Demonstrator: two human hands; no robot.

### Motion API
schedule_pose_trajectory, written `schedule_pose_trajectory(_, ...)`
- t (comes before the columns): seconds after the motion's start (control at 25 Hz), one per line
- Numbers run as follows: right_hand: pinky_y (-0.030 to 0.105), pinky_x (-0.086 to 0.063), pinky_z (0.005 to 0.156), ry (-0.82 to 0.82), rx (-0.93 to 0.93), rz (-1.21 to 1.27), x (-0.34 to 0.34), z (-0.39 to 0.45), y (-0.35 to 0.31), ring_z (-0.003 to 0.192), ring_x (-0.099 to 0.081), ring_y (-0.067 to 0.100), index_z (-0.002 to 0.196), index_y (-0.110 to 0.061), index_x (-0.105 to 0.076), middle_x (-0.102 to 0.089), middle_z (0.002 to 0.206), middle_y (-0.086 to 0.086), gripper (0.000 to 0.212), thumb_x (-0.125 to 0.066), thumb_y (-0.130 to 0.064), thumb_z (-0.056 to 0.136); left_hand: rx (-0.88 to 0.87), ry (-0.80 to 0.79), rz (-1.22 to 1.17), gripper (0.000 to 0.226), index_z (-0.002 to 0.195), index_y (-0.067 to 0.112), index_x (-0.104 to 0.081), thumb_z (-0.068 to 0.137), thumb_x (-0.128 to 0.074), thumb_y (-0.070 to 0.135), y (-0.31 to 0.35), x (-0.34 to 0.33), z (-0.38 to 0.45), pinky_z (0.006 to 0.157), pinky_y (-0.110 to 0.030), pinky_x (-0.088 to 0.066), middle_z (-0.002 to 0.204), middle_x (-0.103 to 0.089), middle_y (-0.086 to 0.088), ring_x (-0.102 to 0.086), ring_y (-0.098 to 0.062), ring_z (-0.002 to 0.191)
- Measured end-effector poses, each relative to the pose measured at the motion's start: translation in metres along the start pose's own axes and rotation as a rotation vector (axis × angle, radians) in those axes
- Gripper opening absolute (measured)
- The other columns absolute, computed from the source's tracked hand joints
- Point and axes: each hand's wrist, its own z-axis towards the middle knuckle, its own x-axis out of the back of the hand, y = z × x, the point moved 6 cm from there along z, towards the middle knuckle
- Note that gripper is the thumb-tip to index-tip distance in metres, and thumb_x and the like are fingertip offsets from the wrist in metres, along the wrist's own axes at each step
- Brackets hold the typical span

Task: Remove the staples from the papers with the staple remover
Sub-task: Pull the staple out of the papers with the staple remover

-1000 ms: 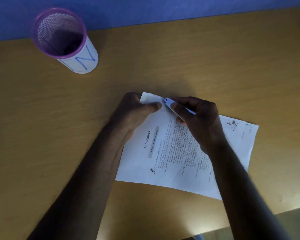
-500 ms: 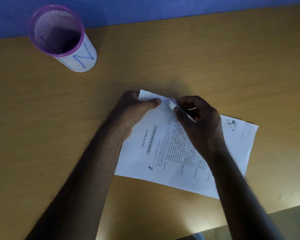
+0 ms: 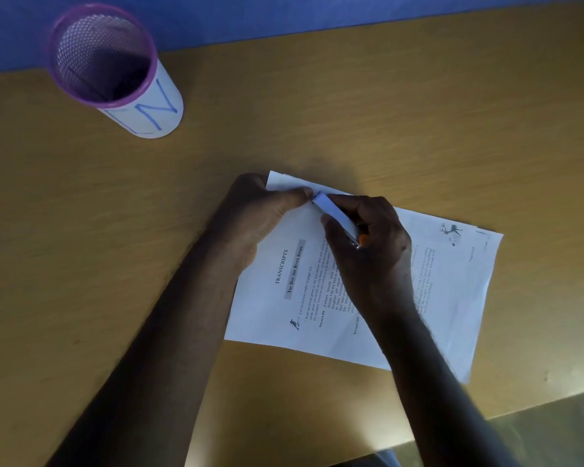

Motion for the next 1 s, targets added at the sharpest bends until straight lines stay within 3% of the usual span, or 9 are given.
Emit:
schedule_pose_trajectory(0.48, 0.022, -0.053, 0.078, 0.011, -0.002, -0.011, -0.0026, 0.0021, -0.0022, 0.087, -0.062, 0.006, 0.110, -0.018, -0.077, -0.067, 0.100, -0.001, 0.020, -0.076, -0.011, 0.091, -0.010, 0.013, -0.009, 0.024, 0.065, 0.018, -0.070, 0.083, -0.084, 0.021, 0.0044, 0.0021, -0.0032, 0.038, -0.011, -0.043, 0.053, -0.071, 0.015, -0.065, 0.002, 0.043)
schedule_pose_trajectory(0.76, 0.005, -0.040, 0.075, -0.048, -0.013, 0.035, -0.0052, 0.0058, 0.0041, 0.085, -0.058, -0.008, 0.115, -0.022, -0.077, -0.063, 0.100, -0.008, 0.026, -0.076, -0.010, 0.092, -0.013, -0.009, -0.020, 0.019, 0.070, 0.018, -0.071, 0.084, -0.084, 0.019, 0.0060, 0.0013, -0.0026, 0.042, -0.010, -0.047, 0.057, -0.072, 0.017, -0.066, 0.004, 0.047)
schedule_pose_trajectory(1.0, 0.002, -0.041, 0.075, -0.064, 0.007, 0.061, -0.0063, 0.0081, 0.0023, 0.089, -0.057, -0.012, 0.118, -0.021, -0.077, -0.064, 0.105, -0.001, 0.030, -0.076, -0.007, 0.092, 0.020, -0.027, -0.028, 0.023, 0.069, 0.018, -0.068, 0.087, -0.082, 0.017, 0.0083, 0.0021, -0.0049, 0.038, -0.010, -0.045, 0.053, -0.070, 0.019, -0.064, 0.005, 0.044)
